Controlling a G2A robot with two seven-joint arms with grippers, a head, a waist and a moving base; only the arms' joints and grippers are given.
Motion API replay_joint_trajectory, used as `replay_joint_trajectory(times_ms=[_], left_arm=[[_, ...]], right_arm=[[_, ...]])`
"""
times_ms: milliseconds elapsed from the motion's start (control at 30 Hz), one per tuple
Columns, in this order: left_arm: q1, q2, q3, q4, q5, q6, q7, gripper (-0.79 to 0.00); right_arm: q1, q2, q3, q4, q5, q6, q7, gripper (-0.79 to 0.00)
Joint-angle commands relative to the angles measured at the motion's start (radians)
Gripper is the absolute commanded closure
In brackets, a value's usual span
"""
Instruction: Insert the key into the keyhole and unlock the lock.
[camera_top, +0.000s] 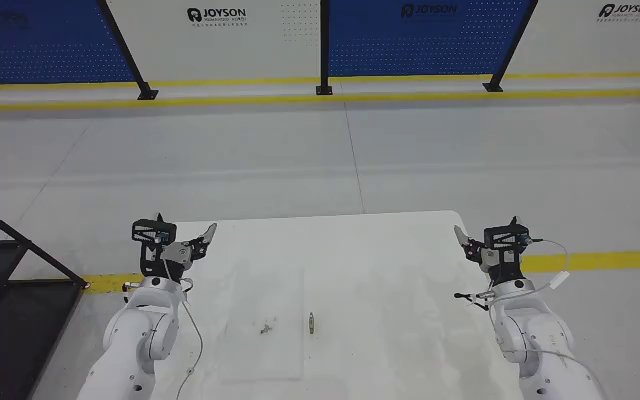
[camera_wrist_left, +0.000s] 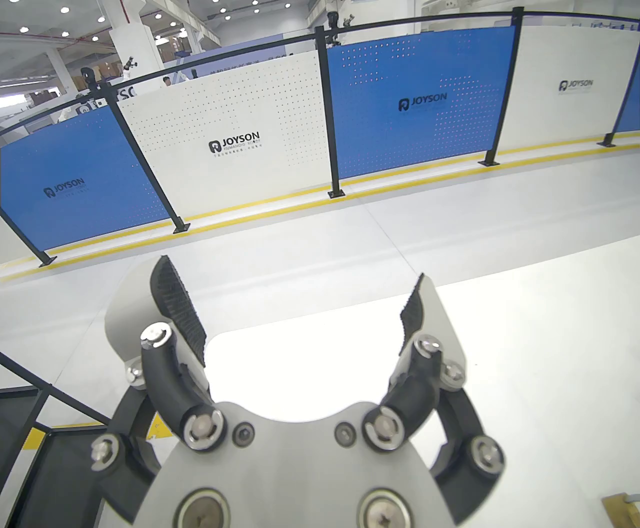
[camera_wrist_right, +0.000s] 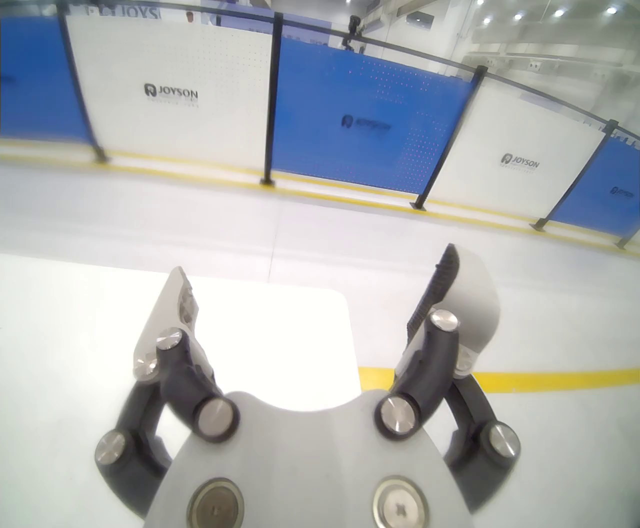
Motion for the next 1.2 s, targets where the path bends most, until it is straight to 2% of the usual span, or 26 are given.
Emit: replay_joint_trajectory(times_ms=[0, 133, 233, 400, 533, 600, 700, 833, 967, 1167], left_arm=[[0.0, 0.0, 0.0, 0.0, 0.0, 0.0, 0.0, -0.784], [0.0, 0.0, 0.001, -0.003, 0.004, -0.005, -0.001, -0.785], [0.037, 0.009, 0.006, -0.077, 0.097, -0.099, -0.091, -0.785], [0.198, 0.028, -0.032, -0.282, 0.173, -0.324, -0.327, -0.785], [0.323, 0.033, 0.0, -0.388, 0.2, -0.431, -0.502, -0.785], [0.35, 0.033, 0.039, -0.403, 0.226, -0.436, -0.568, -0.785], [0.356, 0.028, 0.113, -0.391, 0.225, -0.42, -0.661, -0.785], [0.315, 0.019, 0.222, -0.348, 0.297, -0.337, -0.758, -0.785], [0.263, 0.008, 0.308, -0.293, 0.351, -0.247, -0.782, -0.785], [0.193, -0.006, 0.38, -0.209, 0.382, -0.169, -0.795, -0.634]], right_arm=[[0.0, 0.0, 0.0, 0.0, 0.0, 0.0, 0.0, -0.784], [0.0, 0.0, 0.0, 0.0, 0.0, 0.0, 0.0, -0.785], [0.0, 0.0, 0.0, 0.0, 0.0, 0.0, 0.0, -0.785], [0.0, 0.0, 0.0, 0.0, 0.0, 0.0, 0.0, -0.785], [0.0, 0.0, 0.0, 0.0, 0.0, 0.0, 0.0, -0.785], [0.0, 0.0, 0.0, 0.0, 0.0, 0.0, 0.0, -0.785], [0.0, 0.0, 0.0, 0.0, 0.0, 0.0, 0.0, -0.785], [0.0, 0.0, 0.0, 0.0, 0.0, 0.0, 0.0, -0.785], [0.0, 0.0, 0.0, 0.0, 0.0, 0.0, 0.0, -0.785], [0.0, 0.0, 0.0, 0.0, 0.0, 0.0, 0.0, -0.785]])
